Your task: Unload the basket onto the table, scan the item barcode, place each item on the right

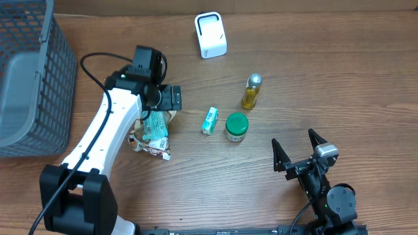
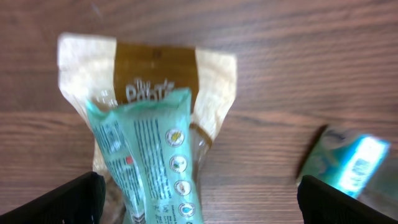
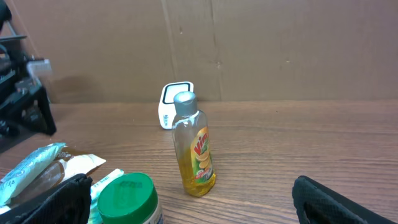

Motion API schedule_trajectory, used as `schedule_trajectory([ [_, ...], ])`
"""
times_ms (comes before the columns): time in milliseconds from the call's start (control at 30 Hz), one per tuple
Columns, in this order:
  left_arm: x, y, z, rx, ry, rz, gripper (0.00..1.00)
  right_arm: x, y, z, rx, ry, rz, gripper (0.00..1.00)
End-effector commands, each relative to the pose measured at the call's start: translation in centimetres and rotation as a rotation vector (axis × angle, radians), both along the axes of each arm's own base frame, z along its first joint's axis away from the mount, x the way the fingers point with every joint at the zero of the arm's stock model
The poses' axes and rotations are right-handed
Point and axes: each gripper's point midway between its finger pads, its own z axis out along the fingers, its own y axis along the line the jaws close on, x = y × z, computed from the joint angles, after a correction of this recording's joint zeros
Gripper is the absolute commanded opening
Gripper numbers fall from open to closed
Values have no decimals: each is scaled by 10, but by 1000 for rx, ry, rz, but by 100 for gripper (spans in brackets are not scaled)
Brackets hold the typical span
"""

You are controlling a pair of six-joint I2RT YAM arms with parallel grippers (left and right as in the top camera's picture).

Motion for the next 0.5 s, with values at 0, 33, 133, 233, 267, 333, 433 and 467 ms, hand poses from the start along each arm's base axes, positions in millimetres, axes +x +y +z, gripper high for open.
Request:
schedule_trajectory([
  [0, 14, -9, 24, -23, -58, -34, 100, 1, -1, -3, -4, 0, -5, 100],
  [33, 16, -9, 26, -25, -66, -33, 100, 1, -1, -3, -4, 1, -5, 100],
  [133, 15, -9, 26, -23, -63, -33, 100, 1, -1, -3, -4, 0, -5, 100],
  [233, 15, -9, 26, -23, -61, -33, 100, 1, -1, -3, -4, 0, -5, 100],
  [267, 15, -9, 26, -23, -62, -33, 100, 1, -1, -3, -4, 0, -5, 100],
  [333, 15, -9, 26, -23, -61, -33, 100, 1, -1, -3, -4, 0, -5, 100],
  [433, 15, -9, 26, -23, -62, -34, 100, 1, -1, -3, -4, 0, -5, 100],
  [467, 15, -9, 26, -23, -62, -34, 100, 1, -1, -3, -4, 0, -5, 100],
])
